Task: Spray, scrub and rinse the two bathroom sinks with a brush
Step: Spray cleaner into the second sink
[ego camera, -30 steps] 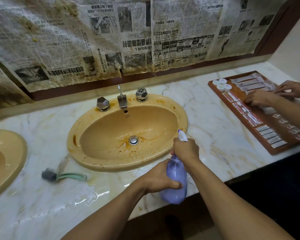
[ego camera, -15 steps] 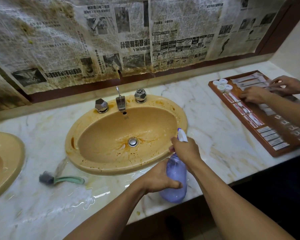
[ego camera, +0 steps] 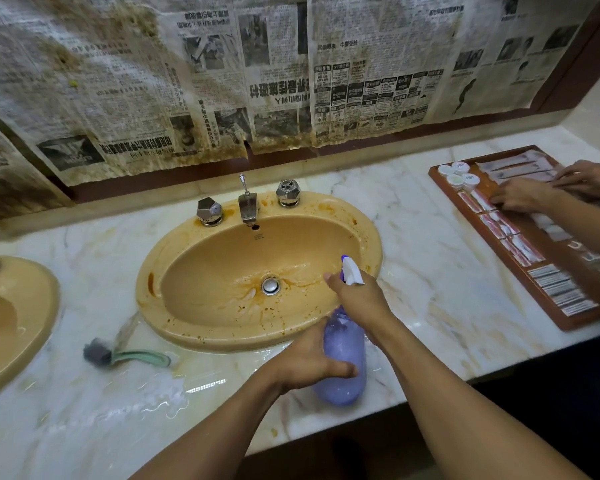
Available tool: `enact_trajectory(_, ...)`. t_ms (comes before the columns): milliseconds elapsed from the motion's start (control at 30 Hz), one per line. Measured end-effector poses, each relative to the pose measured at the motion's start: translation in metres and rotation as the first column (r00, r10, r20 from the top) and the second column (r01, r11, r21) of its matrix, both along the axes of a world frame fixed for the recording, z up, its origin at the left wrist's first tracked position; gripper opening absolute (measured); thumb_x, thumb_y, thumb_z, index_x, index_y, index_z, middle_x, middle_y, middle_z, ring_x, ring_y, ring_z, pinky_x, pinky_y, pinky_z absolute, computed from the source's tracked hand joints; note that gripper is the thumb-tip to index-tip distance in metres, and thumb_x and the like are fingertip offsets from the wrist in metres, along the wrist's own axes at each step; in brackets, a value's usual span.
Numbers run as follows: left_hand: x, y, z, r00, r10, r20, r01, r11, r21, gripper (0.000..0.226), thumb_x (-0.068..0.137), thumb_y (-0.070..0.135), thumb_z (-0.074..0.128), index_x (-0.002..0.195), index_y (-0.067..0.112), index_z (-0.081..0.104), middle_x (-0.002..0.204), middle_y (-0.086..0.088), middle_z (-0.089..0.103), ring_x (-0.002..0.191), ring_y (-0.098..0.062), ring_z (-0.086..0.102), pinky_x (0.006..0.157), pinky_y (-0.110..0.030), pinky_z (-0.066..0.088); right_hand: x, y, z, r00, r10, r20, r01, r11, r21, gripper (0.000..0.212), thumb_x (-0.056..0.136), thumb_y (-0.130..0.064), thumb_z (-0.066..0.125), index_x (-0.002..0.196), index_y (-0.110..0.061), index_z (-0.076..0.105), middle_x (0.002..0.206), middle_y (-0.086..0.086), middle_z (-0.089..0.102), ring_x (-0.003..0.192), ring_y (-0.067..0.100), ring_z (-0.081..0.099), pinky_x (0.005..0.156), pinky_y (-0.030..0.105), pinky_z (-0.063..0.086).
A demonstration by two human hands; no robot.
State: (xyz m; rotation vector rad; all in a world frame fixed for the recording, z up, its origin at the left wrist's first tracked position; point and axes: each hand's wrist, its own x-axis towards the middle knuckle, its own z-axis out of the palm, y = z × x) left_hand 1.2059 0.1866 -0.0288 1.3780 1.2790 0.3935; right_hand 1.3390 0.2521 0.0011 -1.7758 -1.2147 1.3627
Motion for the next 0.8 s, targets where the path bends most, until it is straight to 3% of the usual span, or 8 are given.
enact_trajectory(67,-0.004,0.002,0.0,1.0,0.01,-0.013,-0.01,1.0,-0.005,0.072,0.08,0.024,0.085,0.14,0.035,0.046,0.129,0.025,0.058,0.116,0.016,0.053,0.09,-0.007,0.046,-0.005,0.003,0.0,0.999,-0.034,-0.017,0.034,0.999,-0.011,0.029,0.091,-0.041,0.067,0.094,-0.012,0.065,0.081,0.005,0.074,0.087,0.029,0.07,0.085,0.046,0.057)
enact_trajectory(167,-0.004,0.003,0.001,0.999,0.033,-0.005,-0.033,0.999,-0.029,0.071,0.08,0.025,0.086,0.139,0.034,0.047,0.13,0.02,0.06,0.116,0.009,0.057,0.099,-0.019,0.05,-0.012,0.007,0.001,0.994,-0.105,0.026,0.106,0.994,-0.038,0.018,0.092,-0.027,0.058,0.087,-0.014,0.069,0.069,0.005,0.075,0.066,0.024,0.069,0.074,0.042,0.06)
enact_trajectory(233,-0.004,0.001,0.001,0.998,0.058,0.005,-0.058,0.998,-0.039,0.073,0.08,0.025,0.086,0.14,0.033,0.046,0.132,0.018,0.06,0.119,0.003,0.057,0.102,-0.025,0.05,-0.015,0.009,-0.001,0.993,-0.102,0.059,0.104,0.994,-0.043,0.021,0.092,-0.028,0.057,0.086,-0.014,0.071,0.066,0.006,0.074,0.06,0.022,0.067,0.076,0.042,0.062)
enact_trajectory(400,-0.008,0.001,-0.001,0.995,0.097,0.011,-0.096,0.994,-0.051,0.076,0.076,0.029,0.087,0.14,0.034,0.047,0.131,0.018,0.06,0.119,0.001,0.058,0.104,-0.031,0.051,-0.019,0.011,0.0,1.0,0.022,0.014,-0.022,1.0,-0.006,0.041,0.09,-0.049,0.067,0.095,-0.009,0.063,0.085,0.009,0.073,0.079,0.026,0.066,0.083,0.044,0.057)
enact_trajectory(500,-0.01,0.002,0.0,0.995,0.102,0.009,-0.101,0.993,-0.066,0.075,0.075,0.031,0.088,0.139,0.033,0.048,0.129,0.016,0.062,0.117,-0.002,0.06,0.104,-0.035,0.053,-0.02,0.014,0.0,0.999,0.038,0.0,-0.038,0.999,-0.017,0.028,0.095,-0.038,0.066,0.088,-0.011,0.065,0.075,0.004,0.075,0.076,0.023,0.069,0.079,0.042,0.058)
enact_trajectory(633,-0.007,-0.005,0.0,0.991,0.129,0.044,-0.126,0.99,-0.069,0.079,0.076,0.027,0.088,0.142,0.033,0.044,0.132,0.016,0.061,0.119,-0.002,0.06,0.106,-0.033,0.051,-0.023,0.014,-0.001,0.998,0.006,0.058,-0.004,0.999,-0.04,0.021,0.095,-0.026,0.058,0.075,-0.021,0.062,0.065,0.009,0.072,0.054,0.022,0.063,0.073,0.039,0.062)
enact_trajectory(733,-0.006,-0.009,-0.003,0.984,0.158,0.078,-0.151,0.985,-0.088,0.076,0.077,0.026,0.089,0.139,0.033,0.046,0.13,0.014,0.062,0.116,0.001,0.062,0.105,-0.032,0.052,-0.026,0.014,0.0,0.992,0.114,0.05,-0.113,0.993,-0.021,0.012,0.094,-0.034,0.062,0.082,-0.034,0.062,0.069,0.008,0.074,0.065,0.024,0.069,0.078,0.04,0.061)
enact_trajectory(800,-0.007,-0.011,-0.003,0.981,0.173,0.086,-0.165,0.982,-0.088,0.073,0.078,0.025,0.09,0.134,0.038,0.046,0.13,0.018,0.061,0.114,0.006,0.06,0.103,-0.026,0.052,-0.027,0.017,-0.002,0.977,0.202,0.062,-0.202,0.979,-0.008,0.022,0.091,-0.044,0.066,0.081,-0.025,0.06,0.083,0.009,0.075,0.085,0.027,0.071,0.084,0.042,0.056)
